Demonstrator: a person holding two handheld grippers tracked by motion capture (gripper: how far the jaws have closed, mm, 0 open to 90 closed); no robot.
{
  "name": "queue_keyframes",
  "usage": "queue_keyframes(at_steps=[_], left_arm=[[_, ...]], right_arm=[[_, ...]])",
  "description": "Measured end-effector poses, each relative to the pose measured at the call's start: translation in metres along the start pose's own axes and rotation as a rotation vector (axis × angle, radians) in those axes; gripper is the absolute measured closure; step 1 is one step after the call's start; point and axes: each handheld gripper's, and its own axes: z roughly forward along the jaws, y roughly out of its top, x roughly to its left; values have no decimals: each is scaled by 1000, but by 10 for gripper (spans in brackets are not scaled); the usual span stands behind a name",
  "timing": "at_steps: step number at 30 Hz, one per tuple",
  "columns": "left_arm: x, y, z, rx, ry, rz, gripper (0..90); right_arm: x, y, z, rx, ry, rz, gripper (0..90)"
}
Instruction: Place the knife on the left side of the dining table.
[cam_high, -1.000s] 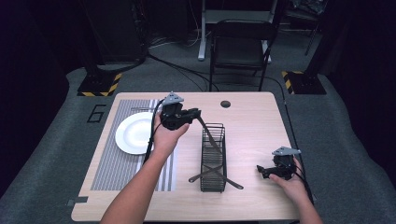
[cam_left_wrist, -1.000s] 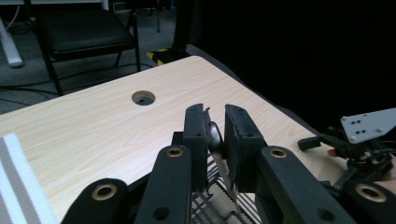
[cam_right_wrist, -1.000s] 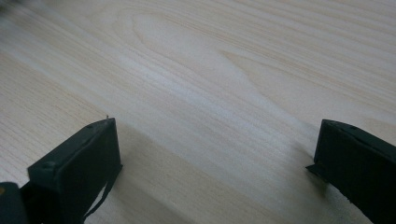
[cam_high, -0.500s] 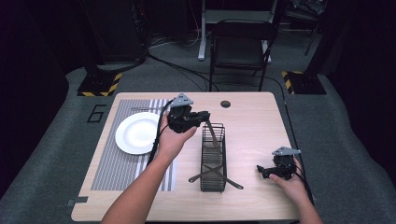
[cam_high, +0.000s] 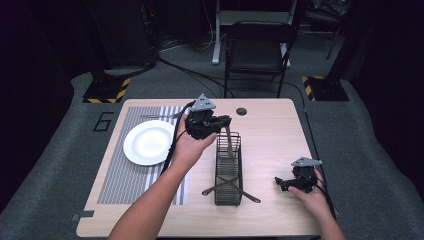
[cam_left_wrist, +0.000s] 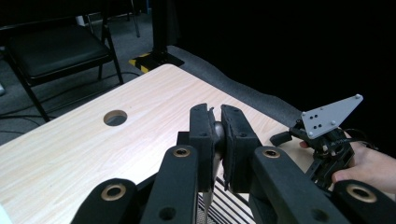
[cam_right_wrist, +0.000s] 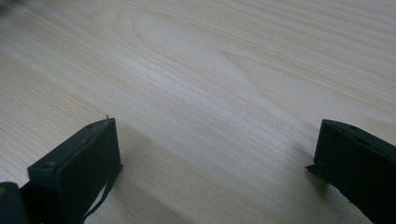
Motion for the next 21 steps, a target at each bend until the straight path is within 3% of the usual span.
queue_keyframes(at_steps=[21], left_arm=[[-2,30,-29,-35,37,17,839]], right_arm=[[0,0,0,4,2,3,0]])
